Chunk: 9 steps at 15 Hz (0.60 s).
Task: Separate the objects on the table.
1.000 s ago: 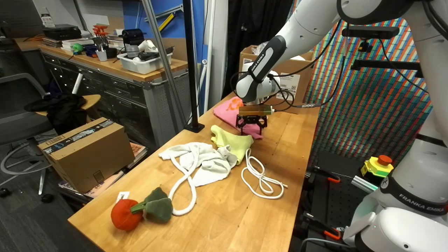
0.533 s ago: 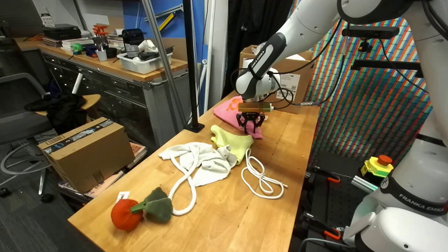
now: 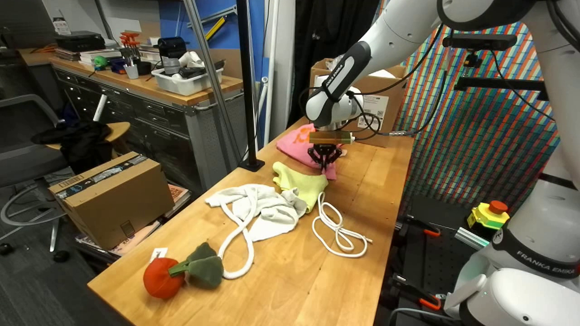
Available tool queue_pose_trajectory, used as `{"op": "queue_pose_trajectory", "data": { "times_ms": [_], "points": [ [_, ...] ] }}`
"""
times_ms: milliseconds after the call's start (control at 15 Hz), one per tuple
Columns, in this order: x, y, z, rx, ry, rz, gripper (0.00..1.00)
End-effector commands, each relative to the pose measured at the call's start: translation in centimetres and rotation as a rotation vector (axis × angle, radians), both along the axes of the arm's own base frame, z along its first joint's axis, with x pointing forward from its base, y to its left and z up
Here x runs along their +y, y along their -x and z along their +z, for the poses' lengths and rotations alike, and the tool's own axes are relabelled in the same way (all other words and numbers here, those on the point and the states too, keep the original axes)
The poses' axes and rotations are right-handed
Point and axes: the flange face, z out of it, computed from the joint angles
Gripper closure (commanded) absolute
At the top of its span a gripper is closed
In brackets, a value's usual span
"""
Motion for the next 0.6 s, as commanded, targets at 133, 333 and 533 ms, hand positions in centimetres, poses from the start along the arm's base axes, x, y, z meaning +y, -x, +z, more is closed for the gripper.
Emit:
{"op": "queue_pose_trajectory", "data": {
  "times_ms": [133, 333, 533],
  "points": [
    [0.2, -0.7, 5.4, -0.088, 0.055, 0.066, 0.98],
    [0.1, -1.6, 11.8, -0.195, 0.131, 0.118, 0.98],
    [0.1, -1.5, 18.4, -0.319, 0.206, 0.154, 0.98]
  ]
}}
